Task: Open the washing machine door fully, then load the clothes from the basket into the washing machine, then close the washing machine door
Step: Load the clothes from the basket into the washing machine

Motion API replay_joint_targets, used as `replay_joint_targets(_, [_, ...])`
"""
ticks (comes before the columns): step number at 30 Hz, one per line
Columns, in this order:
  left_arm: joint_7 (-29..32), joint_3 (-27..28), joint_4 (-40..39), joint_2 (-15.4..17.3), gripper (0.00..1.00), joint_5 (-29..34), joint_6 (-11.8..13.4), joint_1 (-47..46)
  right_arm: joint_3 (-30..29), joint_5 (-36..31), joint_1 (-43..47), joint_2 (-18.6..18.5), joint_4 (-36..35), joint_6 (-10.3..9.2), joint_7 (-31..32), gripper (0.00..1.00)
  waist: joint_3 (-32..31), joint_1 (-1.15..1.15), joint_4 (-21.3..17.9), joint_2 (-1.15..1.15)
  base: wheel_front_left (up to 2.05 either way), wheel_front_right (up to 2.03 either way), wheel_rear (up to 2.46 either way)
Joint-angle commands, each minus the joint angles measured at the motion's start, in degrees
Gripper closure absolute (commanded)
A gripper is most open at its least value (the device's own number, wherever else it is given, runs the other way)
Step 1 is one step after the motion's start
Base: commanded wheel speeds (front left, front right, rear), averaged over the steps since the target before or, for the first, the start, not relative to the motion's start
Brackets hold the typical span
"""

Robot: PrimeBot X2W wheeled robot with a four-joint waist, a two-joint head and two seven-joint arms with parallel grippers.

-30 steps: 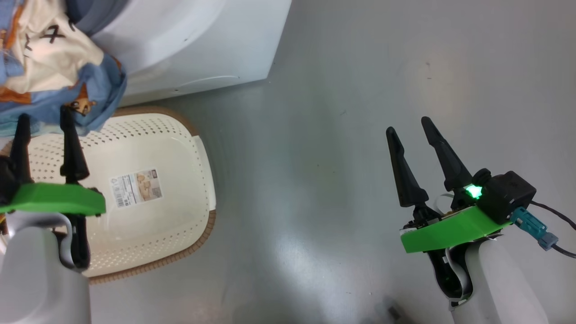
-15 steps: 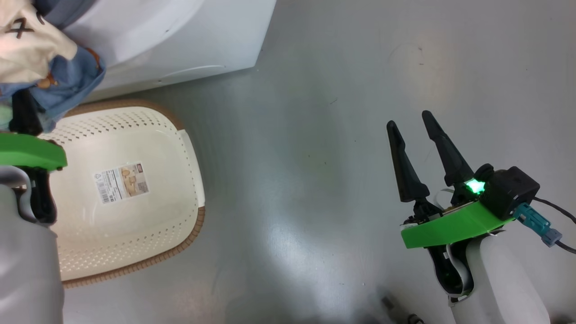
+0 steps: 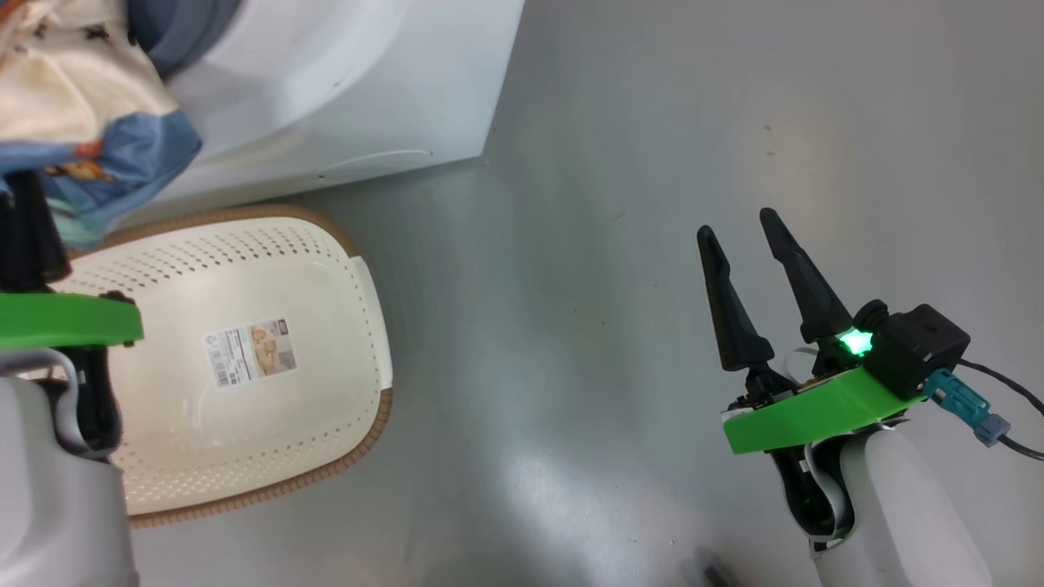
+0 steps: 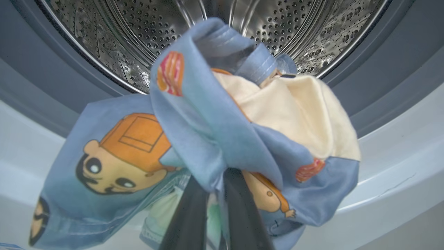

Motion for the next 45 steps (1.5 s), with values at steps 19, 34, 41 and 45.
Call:
replay_joint_targets(19, [1.91,-5.20,3.20,10.42,1.00,1.40,-0.18,-18.01,1.52,2.02,1.56,0.12,-1.35,0.35,-0.27,0.00,1.25,0.00,-2.46,0.00,0.00,0.00,0.00])
replay_joint_targets(34, [3.84,-6.65,13.66,16.09,1.00,0.31,-0.16,-35.07,1.57,3.81,1.35,0.12,-2.67,0.35,-0.27,0.00,10.42,0.00,-4.79,0.00,0.00,0.00,0.00])
replay_joint_targets(41, [3.84,-10.12,15.95,18.86,1.00,0.00,-0.17,-44.37,2.95,5.55,0.69,0.12,-2.85,0.35,-0.27,0.00,14.15,0.00,-6.22,0.00,0.00,0.00,0.00])
replay_joint_targets(45, [4.73,-12.24,16.91,20.06,1.00,-0.48,-0.18,-49.94,3.13,5.96,0.67,0.12,-3.05,0.35,-0.27,0.00,15.70,0.00,-7.22,0.00,0.00,0.00,0.00])
